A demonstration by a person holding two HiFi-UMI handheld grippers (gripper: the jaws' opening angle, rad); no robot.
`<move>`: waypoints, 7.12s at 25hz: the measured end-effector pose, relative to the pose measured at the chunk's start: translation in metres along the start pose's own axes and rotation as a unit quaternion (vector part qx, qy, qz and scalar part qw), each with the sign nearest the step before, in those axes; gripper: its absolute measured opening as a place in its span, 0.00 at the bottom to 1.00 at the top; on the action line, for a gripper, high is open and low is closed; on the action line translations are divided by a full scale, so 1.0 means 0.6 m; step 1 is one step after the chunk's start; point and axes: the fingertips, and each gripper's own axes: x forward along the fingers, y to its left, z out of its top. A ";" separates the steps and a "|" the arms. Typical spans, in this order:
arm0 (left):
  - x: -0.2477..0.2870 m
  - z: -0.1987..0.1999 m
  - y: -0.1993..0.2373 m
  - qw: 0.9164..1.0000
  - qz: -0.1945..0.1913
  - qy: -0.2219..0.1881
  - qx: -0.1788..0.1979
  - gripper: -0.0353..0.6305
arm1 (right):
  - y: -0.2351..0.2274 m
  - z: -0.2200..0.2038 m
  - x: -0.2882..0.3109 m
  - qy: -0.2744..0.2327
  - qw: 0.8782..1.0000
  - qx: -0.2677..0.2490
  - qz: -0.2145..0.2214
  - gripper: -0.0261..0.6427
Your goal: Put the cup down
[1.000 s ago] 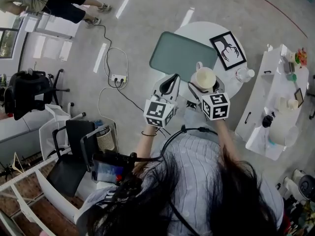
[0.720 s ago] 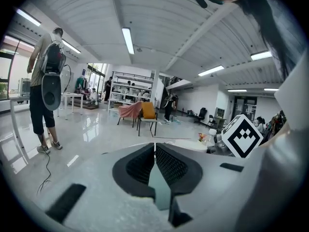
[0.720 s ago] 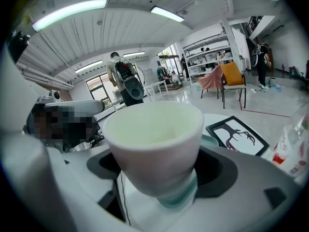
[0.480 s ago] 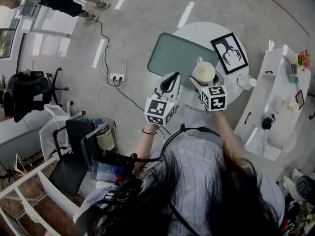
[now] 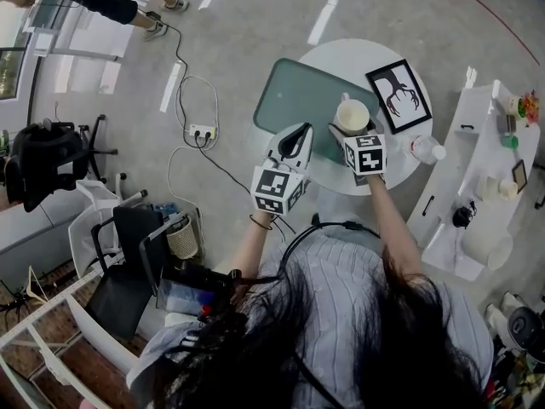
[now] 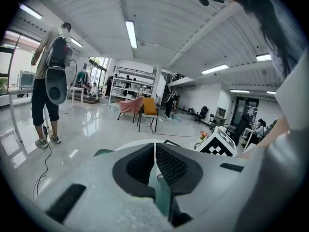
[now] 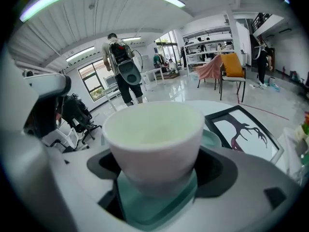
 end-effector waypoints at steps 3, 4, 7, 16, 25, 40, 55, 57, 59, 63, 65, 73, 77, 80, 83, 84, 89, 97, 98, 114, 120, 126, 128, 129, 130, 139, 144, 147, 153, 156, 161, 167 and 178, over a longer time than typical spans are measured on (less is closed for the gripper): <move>-0.002 0.001 0.001 1.000 0.001 0.001 0.000 0.08 | -0.013 -0.009 0.015 0.011 1.000 -0.003 -0.010 0.66; -0.004 0.000 0.002 1.000 0.001 0.002 -0.001 0.08 | -0.017 -0.012 0.018 0.014 1.000 -0.003 -0.013 0.66; -0.007 -0.003 0.003 1.000 0.002 0.005 -0.002 0.08 | -0.028 -0.016 0.027 0.020 1.000 -0.001 -0.020 0.66; 0.002 -0.008 -0.004 1.000 0.002 0.006 -0.007 0.08 | -0.040 -0.012 0.050 0.005 1.000 -0.003 -0.009 0.66; -0.002 -0.009 -0.001 1.000 0.009 0.006 -0.010 0.08 | -0.035 -0.014 0.069 0.013 0.994 -0.109 -0.026 0.66; -0.024 -0.008 -0.010 1.000 0.013 0.003 -0.007 0.08 | -0.027 -0.004 0.043 0.004 0.999 -0.033 -0.026 0.66; -0.074 -0.013 -0.039 1.000 0.016 -0.009 0.000 0.08 | 0.002 -0.023 -0.052 -0.025 0.999 0.023 -0.030 0.66; -0.084 -0.014 -0.046 1.000 0.015 -0.011 0.002 0.08 | 0.008 -0.020 -0.069 -0.036 0.998 0.028 -0.036 0.66; -0.095 -0.016 -0.054 1.000 0.014 -0.012 0.004 0.08 | 0.014 -0.017 -0.086 -0.046 0.998 0.030 -0.039 0.66; -0.120 -0.020 -0.070 1.000 0.014 -0.015 0.009 0.08 | 0.039 -0.012 -0.116 -0.065 0.997 0.034 -0.028 0.66; -0.134 -0.023 -0.077 1.000 0.014 -0.018 0.011 0.08 | 0.054 -0.013 -0.130 -0.070 0.997 0.030 -0.021 0.66; -0.188 -0.034 -0.112 0.999 0.014 -0.031 0.024 0.08 | 0.120 -0.031 -0.187 -0.093 0.995 0.016 0.011 0.62; -0.220 -0.046 -0.132 0.999 0.014 -0.037 0.029 0.08 | 0.155 -0.046 -0.216 -0.103 0.994 0.005 0.024 0.60; -0.246 -0.059 -0.147 0.999 0.015 -0.041 0.030 0.08 | 0.181 -0.059 -0.242 -0.113 0.993 0.004 0.035 0.55; -0.278 -0.071 -0.158 0.998 0.020 -0.044 0.032 0.08 | 0.205 -0.066 -0.270 -0.129 0.991 0.008 0.035 0.43; -0.291 -0.076 -0.161 0.998 0.021 -0.045 0.032 0.08 | 0.214 -0.071 -0.278 -0.133 0.990 0.011 0.035 0.41; -0.351 -0.099 -0.187 0.998 0.025 -0.052 0.034 0.08 | 0.254 -0.104 -0.329 -0.147 0.988 0.034 0.042 0.36; -0.410 -0.125 -0.233 0.997 0.024 -0.072 0.011 0.08 | 0.300 -0.167 -0.399 -0.137 0.990 -0.006 0.043 0.35; -0.414 -0.128 -0.239 0.997 0.024 -0.074 0.007 0.08 | 0.304 -0.174 -0.405 -0.134 0.990 -0.010 0.043 0.34; -0.428 -0.160 -0.325 0.998 0.011 -0.067 0.005 0.08 | 0.317 -0.222 -0.480 -0.128 0.990 -0.023 0.052 0.24; -0.432 -0.138 -0.348 0.996 0.023 -0.085 0.001 0.08 | 0.314 -0.230 -0.503 -0.128 0.989 -0.033 0.066 0.22; -0.436 -0.125 -0.410 0.995 0.033 -0.098 0.002 0.08 | 0.301 -0.257 -0.555 -0.128 0.987 -0.038 0.088 0.21; -0.438 -0.125 -0.441 0.994 0.037 -0.103 0.000 0.08 | 0.289 -0.273 -0.576 -0.130 0.986 -0.042 0.096 0.20; -0.438 -0.125 -0.457 0.994 0.040 -0.105 0.001 0.08 | 0.282 -0.281 -0.587 -0.130 0.986 -0.044 0.099 0.19; -0.440 -0.126 -0.474 0.993 0.042 -0.106 0.003 0.08 | 0.277 -0.290 -0.597 -0.130 0.985 -0.047 0.104 0.19; -0.460 -0.166 -0.582 0.992 0.074 -0.100 0.010 0.08 | 0.250 -0.358 -0.684 -0.134 0.979 -0.076 0.137 0.17; -0.479 -0.190 -0.631 0.992 0.084 -0.098 0.015 0.08 | 0.244 -0.399 -0.726 -0.139 0.976 -0.080 0.148 0.16; -0.498 -0.205 -0.651 0.991 0.089 -0.100 0.017 0.08 | 0.248 -0.425 -0.745 -0.139 0.975 -0.085 0.150 0.16; -0.533 -0.231 -0.687 0.990 0.100 -0.095 0.019 0.08 | 0.261 -0.468 -0.783 -0.143 0.973 -0.089 0.158 0.14; -0.544 -0.244 -0.701 0.990 0.103 -0.092 0.020 0.08 | 0.265 -0.486 -0.796 -0.143 0.972 -0.091 0.163 0.13; -0.555 -0.246 -0.716 0.989 0.107 -0.099 0.020 0.08 | 0.267 -0.498 -0.816 -0.145 0.970 -0.095 0.168 0.12; -0.561 -0.242 -0.729 0.989 0.105 -0.107 0.017 0.08 | 0.277 -0.493 -0.844 -0.158 0.966 -0.107 0.175 0.12; -0.565 -0.242 -0.751 0.989 0.097 -0.112 0.024 0.08 | 0.278 -0.500 -0.870 -0.165 0.964 -0.112 0.175 0.11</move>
